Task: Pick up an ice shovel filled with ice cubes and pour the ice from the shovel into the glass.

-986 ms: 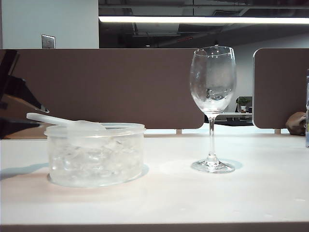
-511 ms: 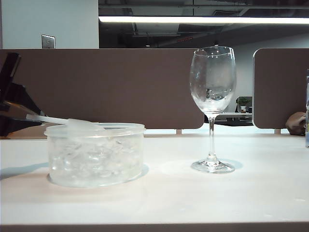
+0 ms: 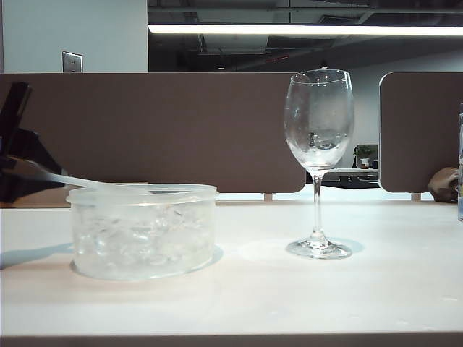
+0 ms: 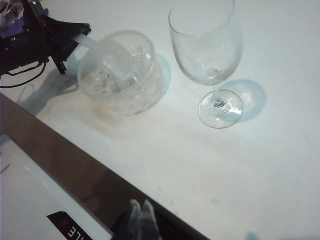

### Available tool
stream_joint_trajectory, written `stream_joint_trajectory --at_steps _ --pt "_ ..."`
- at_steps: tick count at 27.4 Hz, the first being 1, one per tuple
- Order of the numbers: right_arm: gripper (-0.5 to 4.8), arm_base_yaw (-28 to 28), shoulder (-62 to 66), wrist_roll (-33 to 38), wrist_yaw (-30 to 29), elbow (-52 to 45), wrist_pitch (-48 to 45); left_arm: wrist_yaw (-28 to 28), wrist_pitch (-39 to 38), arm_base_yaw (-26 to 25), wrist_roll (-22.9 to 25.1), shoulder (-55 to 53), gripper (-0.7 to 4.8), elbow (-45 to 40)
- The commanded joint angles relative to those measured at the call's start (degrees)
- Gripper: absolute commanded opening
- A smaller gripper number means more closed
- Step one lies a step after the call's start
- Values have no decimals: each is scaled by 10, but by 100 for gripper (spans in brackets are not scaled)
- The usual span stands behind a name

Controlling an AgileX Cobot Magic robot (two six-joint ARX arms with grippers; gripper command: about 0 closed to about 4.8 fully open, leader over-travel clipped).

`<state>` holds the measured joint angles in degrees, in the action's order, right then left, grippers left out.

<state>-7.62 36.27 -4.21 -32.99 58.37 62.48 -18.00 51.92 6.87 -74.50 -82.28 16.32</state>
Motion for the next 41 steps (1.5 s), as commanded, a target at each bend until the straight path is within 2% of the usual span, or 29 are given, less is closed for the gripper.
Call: stream_joint_trajectory --at_steps 1,4,14,18,25,34,41 --pt "-5 0 -1 -4 -2 3 -6 -3 11 0 1 -1 15 1" --pt "-5 0 -1 -4 -2 3 -6 -14 11 0 -12 -1 -6 1" --pt "-5 0 -1 -4 -2 3 -6 -39 42 0 -31 -1 -6 1" --pt "-5 0 -1 -4 -2 3 -6 -39 72 0 -62 -1 -6 1" --pt "-5 0 -1 -4 -2 3 -6 -44 81 0 -81 -1 -6 1" --pt "-5 0 -1 -4 -2 3 -6 -46 154 0 -197 -1 -6 1" --pt "-5 0 -2 -4 -2 3 -6 -46 190 0 -205 0 -6 1"
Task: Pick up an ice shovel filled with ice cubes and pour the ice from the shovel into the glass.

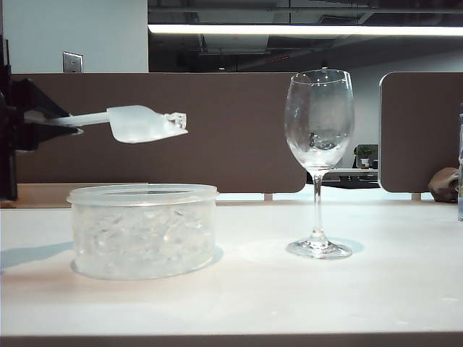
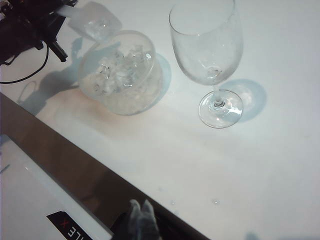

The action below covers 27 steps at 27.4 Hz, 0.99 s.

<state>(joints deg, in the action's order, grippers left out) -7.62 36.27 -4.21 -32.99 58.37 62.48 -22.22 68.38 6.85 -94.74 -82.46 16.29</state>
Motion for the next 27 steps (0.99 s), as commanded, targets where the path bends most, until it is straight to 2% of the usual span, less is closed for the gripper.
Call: stream_joint_trajectory --at_steps 1,8,17,27 --pt "-5 0 -2 -4 -2 3 -6 -3 27 0 -2 2 -6 1" --pt "-5 0 -2 -4 -2 3 -6 1 28 0 -2 17 -6 5" --pt "-5 0 -2 -4 -2 3 -6 -9 -14 8 3 24 -6 64" --pt "-5 0 -2 -4 -2 3 -6 -9 -49 8 30 27 -6 75"
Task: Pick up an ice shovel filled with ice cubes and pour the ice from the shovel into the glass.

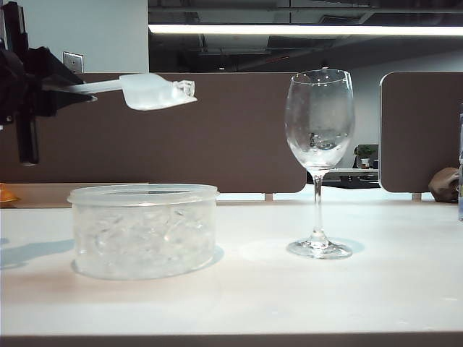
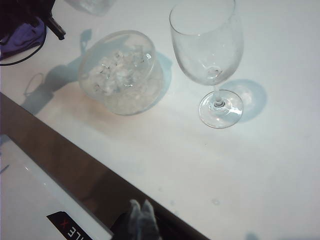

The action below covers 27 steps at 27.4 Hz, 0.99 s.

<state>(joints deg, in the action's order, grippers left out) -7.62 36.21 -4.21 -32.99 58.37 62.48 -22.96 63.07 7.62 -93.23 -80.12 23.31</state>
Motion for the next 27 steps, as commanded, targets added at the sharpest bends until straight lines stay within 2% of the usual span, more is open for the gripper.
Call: stream_joint_trajectory --at_steps 1,16,21,27 --pt "-5 0 -1 -4 -2 3 -6 -2 -1 0 15 3 -6 8" --pt "-5 0 -1 -4 -2 3 -6 -5 -68 0 39 22 -6 71" --pt "-5 0 -1 -4 -2 3 -6 -2 -106 23 64 26 -6 100" --pt "-5 0 -1 -4 -2 3 -6 16 -129 54 68 26 -6 134"
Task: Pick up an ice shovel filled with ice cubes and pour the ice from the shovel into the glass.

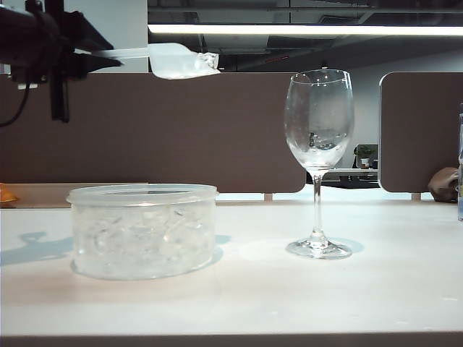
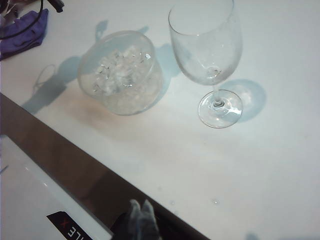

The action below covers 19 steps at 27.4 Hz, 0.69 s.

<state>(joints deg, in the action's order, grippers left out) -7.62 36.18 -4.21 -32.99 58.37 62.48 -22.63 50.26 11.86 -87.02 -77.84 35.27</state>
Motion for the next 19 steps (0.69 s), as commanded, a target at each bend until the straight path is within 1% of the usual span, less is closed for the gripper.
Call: stream_joint_trajectory --at_steps 1,6,9,11,12,19 --pt "-5 0 -1 -4 -2 3 -6 12 -5 14 9 3 -6 20" --pt "-5 0 -1 -4 -2 3 -6 13 -19 26 13 3 -6 48" --pt "-5 0 -1 -4 -2 3 -6 36 -24 42 12 3 -6 56" --pt "-5 0 -1 -4 -2 3 -6 36 -34 45 12 3 -6 60" --pt "-5 0 -1 -4 -2 3 -6 46 -38 51 12 3 -6 61" --pt "-5 0 -1 -4 -2 3 -6 59 -39 69 12 3 -6 61"
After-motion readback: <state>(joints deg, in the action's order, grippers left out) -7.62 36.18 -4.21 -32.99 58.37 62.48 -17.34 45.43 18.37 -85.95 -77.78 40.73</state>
